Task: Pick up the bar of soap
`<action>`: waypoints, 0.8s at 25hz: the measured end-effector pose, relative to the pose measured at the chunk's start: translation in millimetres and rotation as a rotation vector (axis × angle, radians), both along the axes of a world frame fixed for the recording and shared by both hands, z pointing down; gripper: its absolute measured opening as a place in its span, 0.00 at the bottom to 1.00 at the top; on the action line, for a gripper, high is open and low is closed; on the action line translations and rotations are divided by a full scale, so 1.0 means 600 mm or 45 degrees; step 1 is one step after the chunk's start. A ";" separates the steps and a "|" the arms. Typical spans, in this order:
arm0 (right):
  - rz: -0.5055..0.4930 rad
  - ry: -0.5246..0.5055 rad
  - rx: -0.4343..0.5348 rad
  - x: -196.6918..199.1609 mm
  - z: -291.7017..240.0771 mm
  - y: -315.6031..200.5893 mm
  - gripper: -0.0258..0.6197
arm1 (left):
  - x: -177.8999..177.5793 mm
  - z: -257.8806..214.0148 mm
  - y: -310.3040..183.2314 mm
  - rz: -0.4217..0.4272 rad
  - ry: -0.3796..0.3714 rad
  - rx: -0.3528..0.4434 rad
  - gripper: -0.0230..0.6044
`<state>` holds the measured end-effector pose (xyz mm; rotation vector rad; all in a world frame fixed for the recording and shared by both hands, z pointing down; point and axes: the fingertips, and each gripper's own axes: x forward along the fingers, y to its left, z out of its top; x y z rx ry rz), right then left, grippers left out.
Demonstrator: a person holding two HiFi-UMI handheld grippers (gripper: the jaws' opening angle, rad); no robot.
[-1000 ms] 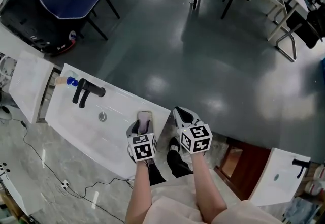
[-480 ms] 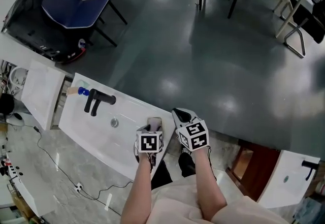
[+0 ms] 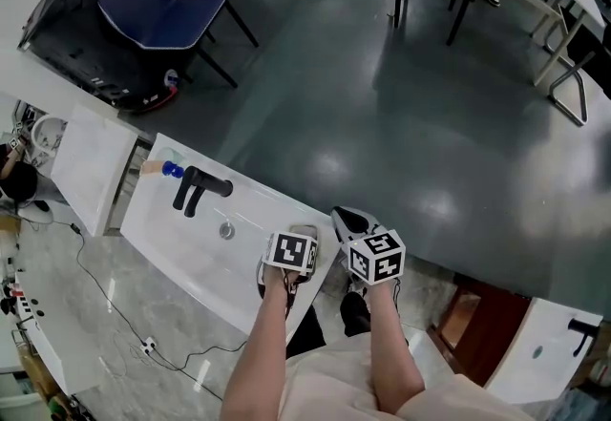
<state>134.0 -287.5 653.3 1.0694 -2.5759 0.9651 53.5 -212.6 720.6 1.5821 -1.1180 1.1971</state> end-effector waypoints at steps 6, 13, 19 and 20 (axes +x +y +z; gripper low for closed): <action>-0.015 0.031 0.012 0.000 -0.003 0.006 0.05 | 0.008 0.000 0.004 -0.017 0.039 0.052 0.34; -0.003 0.020 0.012 0.002 -0.011 0.011 0.05 | 0.007 0.005 -0.004 0.017 0.026 0.098 0.34; 0.040 0.034 0.024 0.020 -0.016 0.009 0.05 | -0.007 0.003 -0.010 0.007 0.027 0.199 0.34; 0.047 0.038 0.023 0.025 -0.016 0.010 0.05 | -0.008 0.001 -0.011 0.007 0.031 0.217 0.34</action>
